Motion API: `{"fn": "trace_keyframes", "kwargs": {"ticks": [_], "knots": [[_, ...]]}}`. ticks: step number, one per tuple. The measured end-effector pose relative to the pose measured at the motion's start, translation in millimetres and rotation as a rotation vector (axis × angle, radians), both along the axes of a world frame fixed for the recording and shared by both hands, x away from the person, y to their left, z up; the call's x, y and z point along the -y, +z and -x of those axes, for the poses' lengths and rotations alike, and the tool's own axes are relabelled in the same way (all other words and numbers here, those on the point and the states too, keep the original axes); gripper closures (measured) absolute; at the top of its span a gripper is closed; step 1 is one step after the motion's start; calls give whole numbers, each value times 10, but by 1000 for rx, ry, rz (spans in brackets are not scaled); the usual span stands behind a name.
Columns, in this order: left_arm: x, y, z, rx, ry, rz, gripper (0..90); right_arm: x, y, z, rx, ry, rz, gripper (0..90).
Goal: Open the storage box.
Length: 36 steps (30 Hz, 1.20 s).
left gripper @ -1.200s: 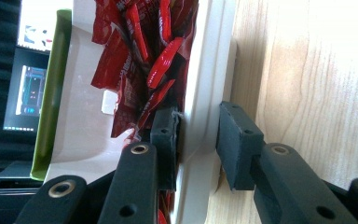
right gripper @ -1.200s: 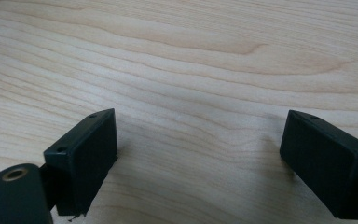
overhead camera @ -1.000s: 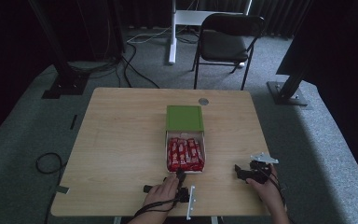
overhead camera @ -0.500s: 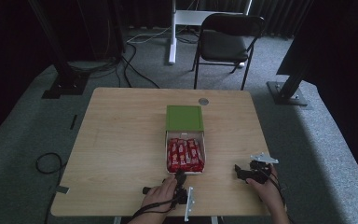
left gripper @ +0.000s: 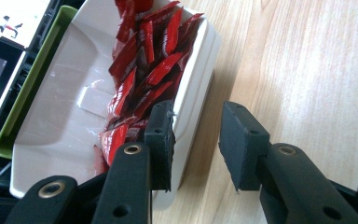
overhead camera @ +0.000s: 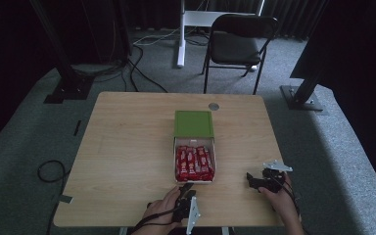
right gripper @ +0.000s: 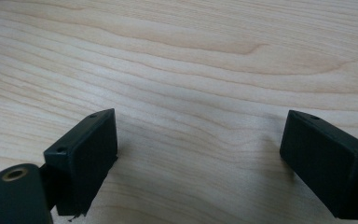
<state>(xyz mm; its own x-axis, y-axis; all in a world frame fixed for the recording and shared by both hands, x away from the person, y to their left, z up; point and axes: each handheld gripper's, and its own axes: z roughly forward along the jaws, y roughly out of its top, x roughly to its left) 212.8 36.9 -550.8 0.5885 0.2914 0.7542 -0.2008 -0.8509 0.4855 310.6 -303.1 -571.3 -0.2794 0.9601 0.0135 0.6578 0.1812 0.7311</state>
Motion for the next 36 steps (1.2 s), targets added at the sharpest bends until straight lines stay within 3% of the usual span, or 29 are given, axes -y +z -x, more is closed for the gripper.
{"fn": "trace_keyframes", "kwargs": {"ticks": [4,7,9,17,21,26,30,31,36], "knots": [[-80,5,-9,-71,10,45,660,0,0,0,0,0,0,106],[-150,8,-20,-92,25,65,660,0,0,0,0,0,0,106],[-196,9,-28,-82,36,56,634,-1,0,0,0,-1,0,106],[-406,19,-69,-161,78,108,634,0,0,0,0,0,0,106],[-514,38,-94,-219,96,154,634,0,0,0,0,0,0,106],[-651,86,-155,-260,133,214,625,0,0,0,0,0,0,106],[-707,109,-185,-269,145,236,623,1,0,0,0,0,0,106],[-776,133,-223,-280,161,269,623,1,0,0,0,0,0,106],[-903,147,-304,-300,186,332,614,1,0,0,0,1,1,106]]}}
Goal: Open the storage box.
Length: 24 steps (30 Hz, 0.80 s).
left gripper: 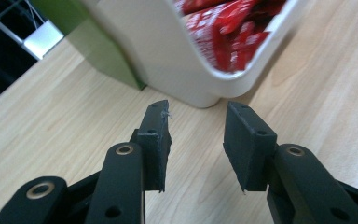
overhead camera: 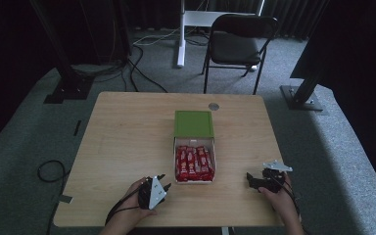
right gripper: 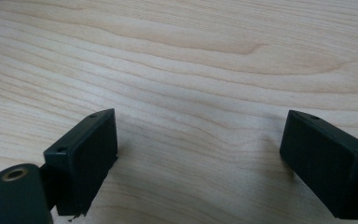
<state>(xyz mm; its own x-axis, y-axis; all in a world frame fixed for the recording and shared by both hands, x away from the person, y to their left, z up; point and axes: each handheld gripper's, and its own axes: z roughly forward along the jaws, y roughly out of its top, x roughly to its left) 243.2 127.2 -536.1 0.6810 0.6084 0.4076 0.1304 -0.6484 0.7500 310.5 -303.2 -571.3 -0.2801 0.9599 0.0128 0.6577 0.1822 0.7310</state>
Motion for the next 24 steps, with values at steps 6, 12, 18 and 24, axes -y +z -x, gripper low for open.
{"fn": "trace_keyframes", "kwargs": {"ticks": [6,12,18,24], "knots": [[-210,-7,-100,-48,58,80,614,0,0,0,0,0,0,106],[-415,3,-172,-87,120,116,584,0,0,0,0,0,0,106],[-634,41,-227,-108,186,195,584,0,0,0,0,0,0,106],[-857,73,-259,-116,263,240,584,0,0,0,0,0,0,106]]}}
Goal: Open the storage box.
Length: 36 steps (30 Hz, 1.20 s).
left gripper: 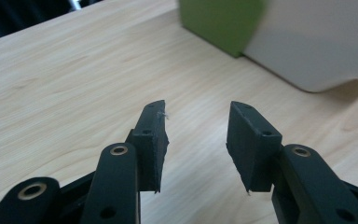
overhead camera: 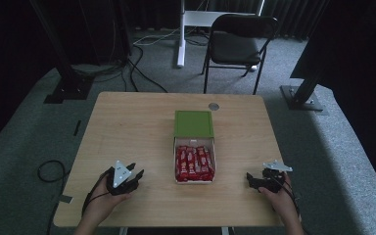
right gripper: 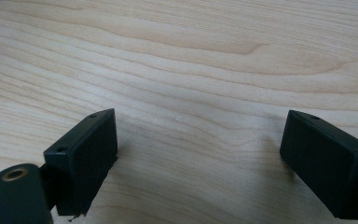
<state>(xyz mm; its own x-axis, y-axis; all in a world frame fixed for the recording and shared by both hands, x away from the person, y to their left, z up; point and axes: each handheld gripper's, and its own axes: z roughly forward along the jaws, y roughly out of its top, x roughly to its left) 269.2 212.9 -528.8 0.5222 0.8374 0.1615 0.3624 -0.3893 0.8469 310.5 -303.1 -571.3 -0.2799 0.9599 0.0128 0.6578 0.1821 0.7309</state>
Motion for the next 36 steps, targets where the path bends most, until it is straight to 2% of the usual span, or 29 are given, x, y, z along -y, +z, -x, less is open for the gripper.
{"fn": "trace_keyframes", "kwargs": {"ticks": [5,8,12,16,20,25,27,29,32,33,35,36], "knots": [[-193,16,-17,-31,69,61,523,0,0,0,0,0,0,106],[-266,16,-22,-40,90,84,474,0,0,0,0,0,0,106],[-320,8,-25,-71,90,79,416,0,0,0,0,0,0,106],[-358,1,-37,-85,109,89,335,0,0,0,0,0,0,106],[-406,-8,-54,-102,122,113,190,0,0,0,0,0,0,106],[-512,-44,-75,-111,174,110,100,0,0,0,0,0,0,106],[-549,-59,-78,-106,183,89,100,0,0,0,0,0,0,106],[-583,-74,-76,-93,184,41,100,0,0,0,0,0,0,106],[-618,-88,-76,-91,186,63,97,0,0,0,0,0,0,106],[-626,-90,-77,-115,193,85,97,0,0,0,0,0,0,106],[-631,-90,-81,-129,205,112,102,0,0,0,0,0,0,106],[-631,-90,-81,-129,205,112,126,0,0,0,0,0,0,106]]}}
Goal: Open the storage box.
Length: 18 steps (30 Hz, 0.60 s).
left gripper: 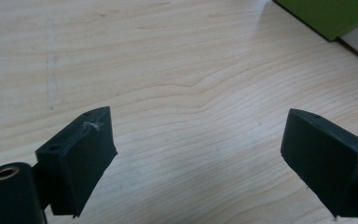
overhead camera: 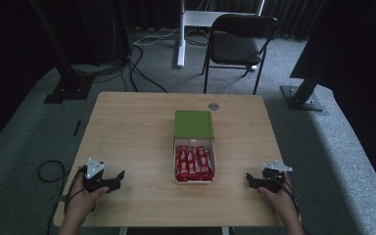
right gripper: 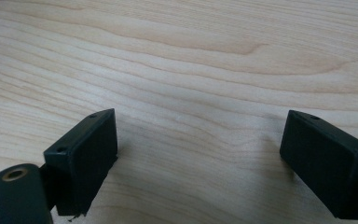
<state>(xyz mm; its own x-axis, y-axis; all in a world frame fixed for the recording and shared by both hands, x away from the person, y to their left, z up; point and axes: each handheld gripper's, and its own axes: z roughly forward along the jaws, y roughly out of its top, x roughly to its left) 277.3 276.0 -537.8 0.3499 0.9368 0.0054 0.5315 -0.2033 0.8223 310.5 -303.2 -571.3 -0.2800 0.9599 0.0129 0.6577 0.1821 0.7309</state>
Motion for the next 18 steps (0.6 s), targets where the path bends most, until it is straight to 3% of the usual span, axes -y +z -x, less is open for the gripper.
{"fn": "trace_keyframes", "kwargs": {"ticks": [1,2,4,6,8,10,14,18], "knots": [[-6,-2,-1,-26,9,38,171,0,0,0,0,0,0,106],[-7,-2,-1,-28,8,45,168,0,0,0,0,0,0,106],[-16,3,0,-59,13,25,165,0,0,0,0,0,0,106],[-32,-8,-4,-45,25,0,165,0,0,0,0,0,0,106],[-50,-18,-10,-34,40,18,148,0,0,0,0,0,0,106],[-54,-31,-19,-29,57,-4,141,0,0,0,0,0,0,106],[-45,-51,-30,-49,68,38,107,0,0,0,0,0,0,106],[-47,-80,-33,-76,75,-4,100,0,0,0,0,0,0,106]]}}
